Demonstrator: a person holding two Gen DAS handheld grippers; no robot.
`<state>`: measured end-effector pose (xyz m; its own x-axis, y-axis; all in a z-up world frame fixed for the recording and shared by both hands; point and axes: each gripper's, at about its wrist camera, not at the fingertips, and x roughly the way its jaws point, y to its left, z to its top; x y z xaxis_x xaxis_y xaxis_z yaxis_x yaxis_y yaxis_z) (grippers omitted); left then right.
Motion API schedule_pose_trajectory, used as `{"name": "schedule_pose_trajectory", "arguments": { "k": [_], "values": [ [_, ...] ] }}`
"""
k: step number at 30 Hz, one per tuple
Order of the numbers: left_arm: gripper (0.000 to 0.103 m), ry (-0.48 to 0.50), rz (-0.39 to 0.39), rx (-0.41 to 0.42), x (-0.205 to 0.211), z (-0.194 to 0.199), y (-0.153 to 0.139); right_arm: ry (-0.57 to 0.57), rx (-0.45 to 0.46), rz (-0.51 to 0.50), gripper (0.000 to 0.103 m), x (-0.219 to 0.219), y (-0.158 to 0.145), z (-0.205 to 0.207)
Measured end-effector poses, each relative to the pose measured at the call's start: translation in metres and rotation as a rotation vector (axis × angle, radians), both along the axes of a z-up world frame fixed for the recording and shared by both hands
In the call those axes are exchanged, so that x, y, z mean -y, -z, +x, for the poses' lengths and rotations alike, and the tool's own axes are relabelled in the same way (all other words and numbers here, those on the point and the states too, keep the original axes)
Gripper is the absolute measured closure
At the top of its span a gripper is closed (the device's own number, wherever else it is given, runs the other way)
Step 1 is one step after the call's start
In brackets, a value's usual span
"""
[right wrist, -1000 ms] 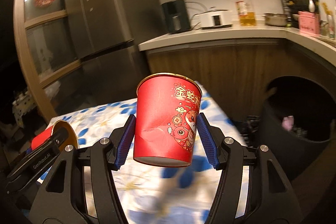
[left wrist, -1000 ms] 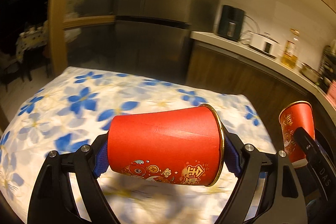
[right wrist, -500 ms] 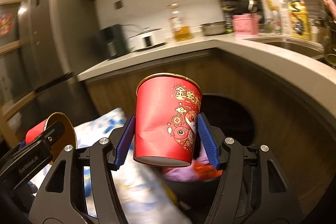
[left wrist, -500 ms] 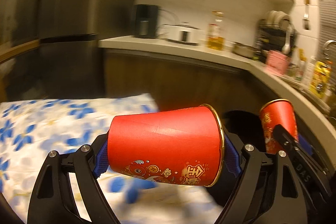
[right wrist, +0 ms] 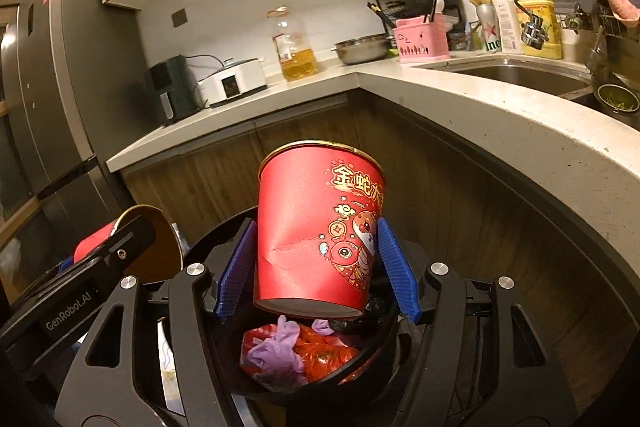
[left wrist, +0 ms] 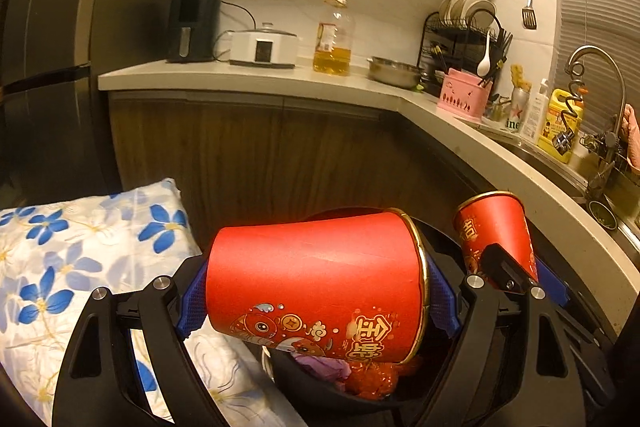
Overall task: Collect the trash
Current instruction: 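Carry both red cups over the black bin, then open both tools to drop the red cups into the bin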
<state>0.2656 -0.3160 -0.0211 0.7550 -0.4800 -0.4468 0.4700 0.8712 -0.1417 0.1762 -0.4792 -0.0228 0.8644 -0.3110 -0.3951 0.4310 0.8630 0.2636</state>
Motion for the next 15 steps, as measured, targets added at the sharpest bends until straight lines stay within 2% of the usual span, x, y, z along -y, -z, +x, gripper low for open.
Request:
{"name": "schedule_pose_trajectory", "arguments": {
  "k": [8,12,15],
  "values": [
    [0.016,0.005,-0.025,-0.039,-0.001,0.010,0.006,0.006,-0.017,0.014,0.041,0.007,0.008,0.008],
    [0.014,-0.005,-0.045,-0.049,-0.008,0.009,0.006,-0.026,-0.019,0.011,0.039,0.003,0.009,0.013],
    [0.008,-0.033,-0.040,-0.026,-0.017,0.004,0.002,-0.048,-0.040,0.005,0.029,0.000,0.010,0.018]
  ]
}}
